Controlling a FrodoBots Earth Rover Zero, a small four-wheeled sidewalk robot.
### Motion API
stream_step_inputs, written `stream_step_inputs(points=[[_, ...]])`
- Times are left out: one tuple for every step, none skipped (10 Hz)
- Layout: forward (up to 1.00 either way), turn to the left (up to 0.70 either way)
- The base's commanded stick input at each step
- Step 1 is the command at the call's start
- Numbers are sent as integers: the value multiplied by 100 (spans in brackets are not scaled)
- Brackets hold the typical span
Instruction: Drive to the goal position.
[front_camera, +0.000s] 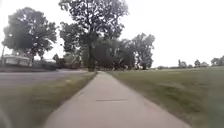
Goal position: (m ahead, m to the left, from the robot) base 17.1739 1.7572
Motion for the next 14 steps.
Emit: stream_step_inputs(points=[[100,0],[100,28],[100,40],[100,40],[100,40],[100,40],[100,0],[100,0],[100,0],[100,0],[100,0],[100,0],[100,0],[100,0]])
